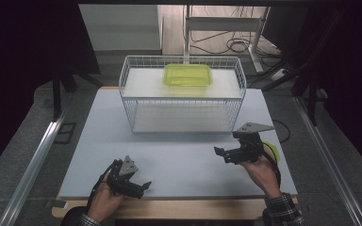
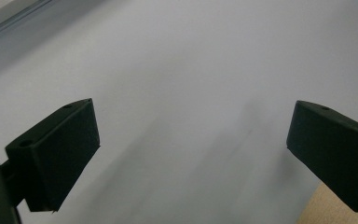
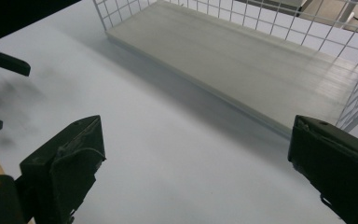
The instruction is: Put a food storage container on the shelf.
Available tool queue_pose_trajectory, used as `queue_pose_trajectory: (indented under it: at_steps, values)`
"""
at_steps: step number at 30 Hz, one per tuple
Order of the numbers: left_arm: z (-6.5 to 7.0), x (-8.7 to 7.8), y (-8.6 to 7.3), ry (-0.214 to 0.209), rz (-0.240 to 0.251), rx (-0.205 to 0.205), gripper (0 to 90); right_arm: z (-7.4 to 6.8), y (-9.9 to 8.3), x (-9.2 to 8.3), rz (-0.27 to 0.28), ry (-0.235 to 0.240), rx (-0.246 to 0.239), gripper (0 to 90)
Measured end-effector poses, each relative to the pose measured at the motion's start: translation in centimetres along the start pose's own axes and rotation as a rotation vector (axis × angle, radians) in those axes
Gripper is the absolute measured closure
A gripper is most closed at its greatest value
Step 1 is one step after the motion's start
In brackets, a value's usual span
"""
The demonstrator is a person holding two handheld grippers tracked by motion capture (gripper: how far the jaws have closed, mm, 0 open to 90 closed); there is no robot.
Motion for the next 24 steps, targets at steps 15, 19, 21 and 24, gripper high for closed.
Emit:
queue_pose_trajectory:
  at_steps: [15,19,21,24]
  values:
    - [-0.1,-0.1,0.0,0.003,-0.011,-0.013,5.1,-0.5,-3.6,0.8,-0.001,-0.050,-0.022,4.8]
    - [0.0,0.0,0.0,-0.007,-0.005,-0.003,4.2,-0.6,-4.6,1.3,-0.015,-0.045,-0.017,4.9]
    - [0.1,0.0,0.0,-0.009,-0.001,0.001,3.6,-0.6,-5.3,1.6,-0.029,-0.047,-0.007,5.0]
    - [0.0,0.0,0.0,-0.015,0.005,-0.003,3.4,-0.6,-6.0,1.9,-0.056,-0.053,-0.008,5.0]
Point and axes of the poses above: each handheld gripper's, and its own axes: x roughly forward along the jaws, y roughly out of its top, z roughly to its right, the point moved 5 cm from there along x, roughly forward along the jaws, and after that the axes turned 14 degrees about y, right-handed, at the moved point
